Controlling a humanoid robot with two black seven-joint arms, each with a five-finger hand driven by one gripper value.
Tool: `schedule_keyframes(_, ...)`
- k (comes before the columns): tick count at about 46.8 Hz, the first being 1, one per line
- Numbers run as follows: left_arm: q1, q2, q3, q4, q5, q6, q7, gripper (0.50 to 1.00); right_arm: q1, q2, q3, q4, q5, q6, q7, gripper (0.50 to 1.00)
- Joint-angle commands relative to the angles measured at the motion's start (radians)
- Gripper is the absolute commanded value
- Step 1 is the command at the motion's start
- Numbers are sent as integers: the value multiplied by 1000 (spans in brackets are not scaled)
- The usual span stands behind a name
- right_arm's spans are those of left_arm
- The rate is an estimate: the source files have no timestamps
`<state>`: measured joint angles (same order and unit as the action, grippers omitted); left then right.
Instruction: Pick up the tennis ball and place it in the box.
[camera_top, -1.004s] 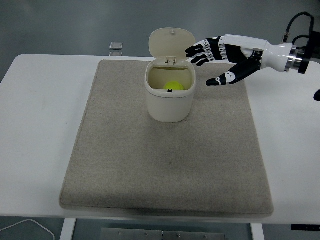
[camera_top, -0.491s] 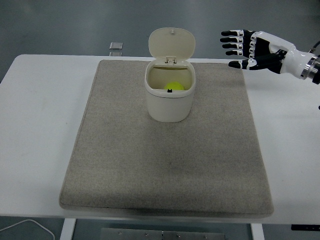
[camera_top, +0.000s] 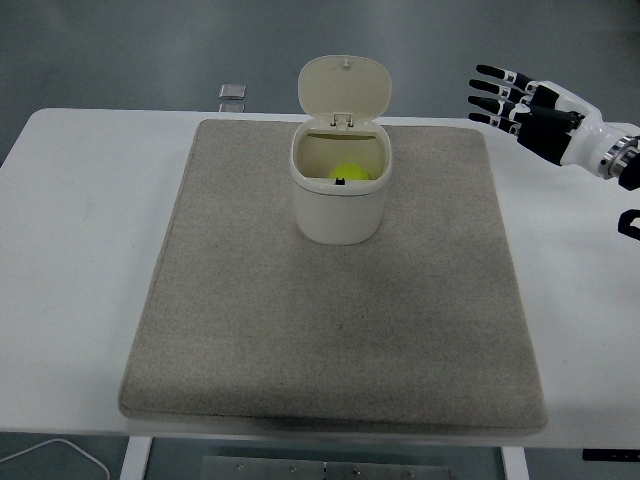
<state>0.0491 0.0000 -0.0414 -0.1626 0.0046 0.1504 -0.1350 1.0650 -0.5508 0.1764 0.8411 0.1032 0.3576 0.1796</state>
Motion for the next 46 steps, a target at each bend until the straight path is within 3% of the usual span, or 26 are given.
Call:
schedule_keyframes(1,0,0,0,0,0,0,0,996,-3,6,6,1,62,-38,-20,913)
schedule_keyframes(8,0,0,0,0,0,0,0,996,-3,11,9,7,177,-55,-68,913)
schedule_keyframes(20,0,0,0,0,0,0,0,996,-14,57,15,4,216,-88,-58,917)
schedule_keyframes(46,0,0,0,0,0,0,0,996,-46,72,46,-2,213,-78,-42,919)
